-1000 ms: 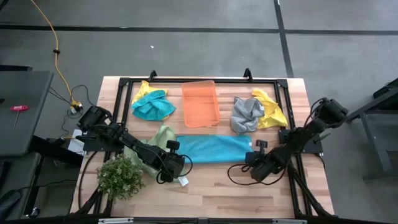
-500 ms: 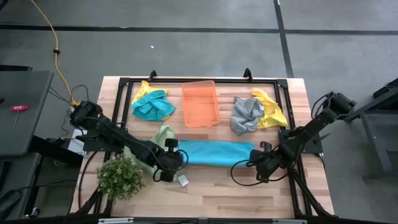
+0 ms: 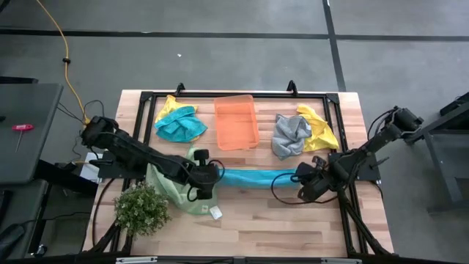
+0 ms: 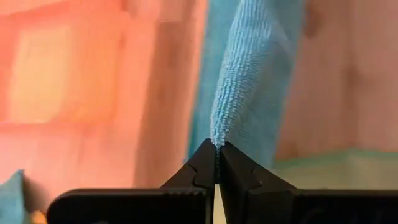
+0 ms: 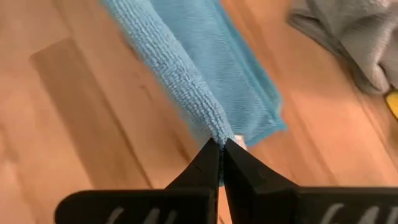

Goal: Fold microfiber towels
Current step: Fold the bottom blue microfiber cloth

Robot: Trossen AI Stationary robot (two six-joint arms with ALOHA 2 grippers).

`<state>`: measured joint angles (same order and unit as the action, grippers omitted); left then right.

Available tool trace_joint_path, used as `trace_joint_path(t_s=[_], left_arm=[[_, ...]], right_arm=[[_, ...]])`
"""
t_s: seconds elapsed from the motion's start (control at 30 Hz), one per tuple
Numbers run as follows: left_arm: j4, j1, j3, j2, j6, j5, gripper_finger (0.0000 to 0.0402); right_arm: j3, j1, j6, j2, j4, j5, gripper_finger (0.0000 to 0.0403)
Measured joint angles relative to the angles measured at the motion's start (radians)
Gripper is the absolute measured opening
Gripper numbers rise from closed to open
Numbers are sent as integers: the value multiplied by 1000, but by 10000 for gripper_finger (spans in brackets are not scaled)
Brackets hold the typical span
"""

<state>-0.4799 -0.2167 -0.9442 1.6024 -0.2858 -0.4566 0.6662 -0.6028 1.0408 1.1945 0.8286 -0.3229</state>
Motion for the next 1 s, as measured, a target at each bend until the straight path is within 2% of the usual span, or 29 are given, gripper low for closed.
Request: trace_joint_path(t_s=[0.2, 0.53, 0.9, 1.0], left_arm=[[2, 49, 0, 61, -3, -24, 0], [9, 50, 0, 172, -52, -49, 0], [7, 46, 0, 176, -29, -66, 20], [4, 47, 0, 176, -28, -95, 30]], right_arm=[[0, 30, 46, 5, 23, -3, 0], [0, 49, 116, 44, 69, -8, 0], [0, 55, 168, 75, 70, -30, 0], [0, 66, 175, 75, 72, -36, 11]])
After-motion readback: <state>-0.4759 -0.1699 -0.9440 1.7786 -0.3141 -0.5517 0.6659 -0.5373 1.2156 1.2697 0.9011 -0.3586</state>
